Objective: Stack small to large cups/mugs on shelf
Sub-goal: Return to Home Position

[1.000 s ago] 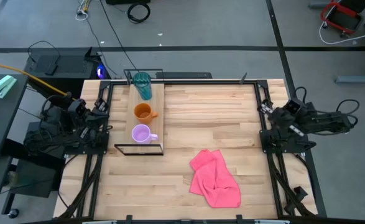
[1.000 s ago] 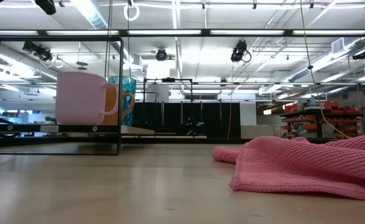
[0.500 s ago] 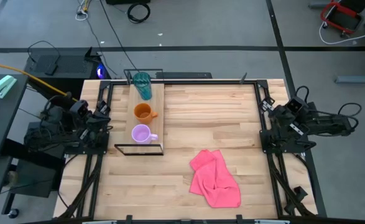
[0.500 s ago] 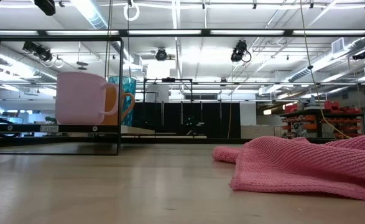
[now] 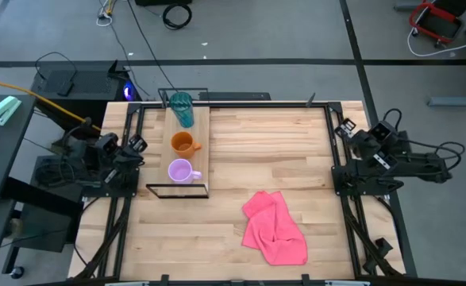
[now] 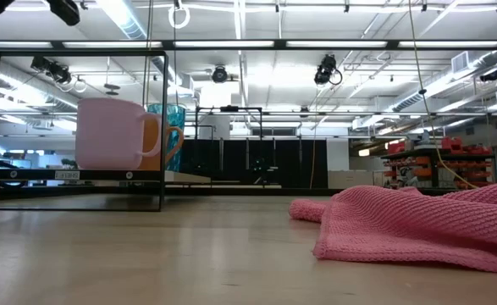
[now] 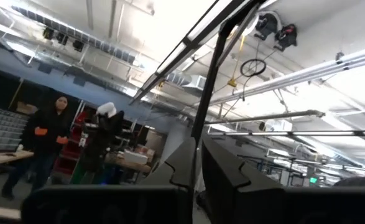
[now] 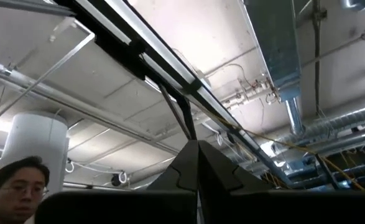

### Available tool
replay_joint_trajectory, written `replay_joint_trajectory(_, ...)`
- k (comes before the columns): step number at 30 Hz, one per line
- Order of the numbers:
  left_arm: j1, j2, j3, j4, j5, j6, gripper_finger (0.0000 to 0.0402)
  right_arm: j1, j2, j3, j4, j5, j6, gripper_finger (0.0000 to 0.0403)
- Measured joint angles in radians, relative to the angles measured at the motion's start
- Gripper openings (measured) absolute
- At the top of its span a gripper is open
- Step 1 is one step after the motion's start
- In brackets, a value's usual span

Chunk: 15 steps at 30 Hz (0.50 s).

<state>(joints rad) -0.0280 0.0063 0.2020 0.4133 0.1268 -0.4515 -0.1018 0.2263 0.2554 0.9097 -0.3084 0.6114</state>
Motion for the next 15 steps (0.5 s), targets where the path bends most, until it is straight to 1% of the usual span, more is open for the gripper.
replay_joint_trajectory(9,-0.018,0.0,0.0,0.012,-0.003,0.003,0.0027,-0.035,-0.185,0.0,0.002,-0.019,-0.018,0.0013)
replay_joint_trajectory(15,-0.018,0.0,0.0,0.014,-0.003,0.002,0.0023,-0.035,-0.224,0.0,-0.058,-0.018,-0.01,0.0013)
